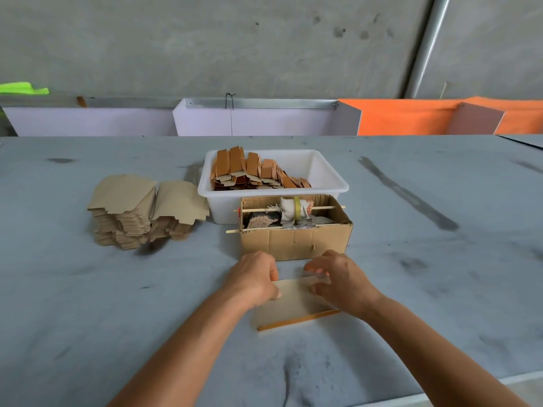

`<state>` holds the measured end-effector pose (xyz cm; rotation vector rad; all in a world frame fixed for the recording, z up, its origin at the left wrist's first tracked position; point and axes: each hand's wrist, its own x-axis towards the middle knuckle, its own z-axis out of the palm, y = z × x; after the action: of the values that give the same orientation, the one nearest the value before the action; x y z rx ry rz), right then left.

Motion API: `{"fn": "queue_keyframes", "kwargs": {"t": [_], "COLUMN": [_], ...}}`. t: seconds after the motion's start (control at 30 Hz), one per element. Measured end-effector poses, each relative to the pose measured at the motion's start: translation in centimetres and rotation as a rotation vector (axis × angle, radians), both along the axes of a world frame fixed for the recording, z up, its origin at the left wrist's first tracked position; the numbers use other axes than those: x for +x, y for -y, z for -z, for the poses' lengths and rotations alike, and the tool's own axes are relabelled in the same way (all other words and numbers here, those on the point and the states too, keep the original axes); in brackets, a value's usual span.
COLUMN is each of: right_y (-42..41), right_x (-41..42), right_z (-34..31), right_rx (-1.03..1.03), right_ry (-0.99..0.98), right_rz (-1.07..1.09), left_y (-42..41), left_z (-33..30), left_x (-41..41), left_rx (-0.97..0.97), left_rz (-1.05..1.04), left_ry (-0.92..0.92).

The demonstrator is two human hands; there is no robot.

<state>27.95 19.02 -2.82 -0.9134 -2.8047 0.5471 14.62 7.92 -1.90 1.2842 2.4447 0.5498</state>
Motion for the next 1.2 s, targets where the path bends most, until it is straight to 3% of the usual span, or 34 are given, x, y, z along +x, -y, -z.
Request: {"fn": "queue_keyframes", "kwargs": {"t": [0.2, 0.47, 0.63, 0.77, 0.87, 1.07, 1.2], "right_y": [0.4, 0.2, 0.4, 0.7, 0.8, 1.7, 2.8], "right_x": [-0.7, -0.6, -0.4, -0.2, -0.2, 0.2, 0.5], "right_z": [-0.1, -0.2, 0.3, 0.3, 0.3, 0.2, 0.1], "right_rx": [0.073, 0.071, 0.274, 0.482, 0.638, 0.778, 0.754], "right_ry": [-0.030, -0.119, -0.076, -0.155, -0.069, 0.069, 0.127], "right_rz": [-0.119, -0.155, -0.220, -0.333, -0.401, -0.421, -0.352], "left_y": [0.6, 1.1, 1.4, 1.6, 1.7, 2.9, 2.9], "left_z": [0.5, 1.1, 1.4, 1.6, 1.7, 0.1, -0.1], "left_x": [-0.7, -1.4, -1.3, -1.2, -1.2, 0.2, 1.3], "left_rx": [0.137, 0.204, 0.213, 0.233, 0.204, 0.051, -0.004], "left_rz": [0.017, 0.057, 0.151, 0.296, 0.362, 0.514, 0.459], "left_ry": [0.133, 0.048, -0.126, -0.310, -0.450, -0.706, -0.748]}}
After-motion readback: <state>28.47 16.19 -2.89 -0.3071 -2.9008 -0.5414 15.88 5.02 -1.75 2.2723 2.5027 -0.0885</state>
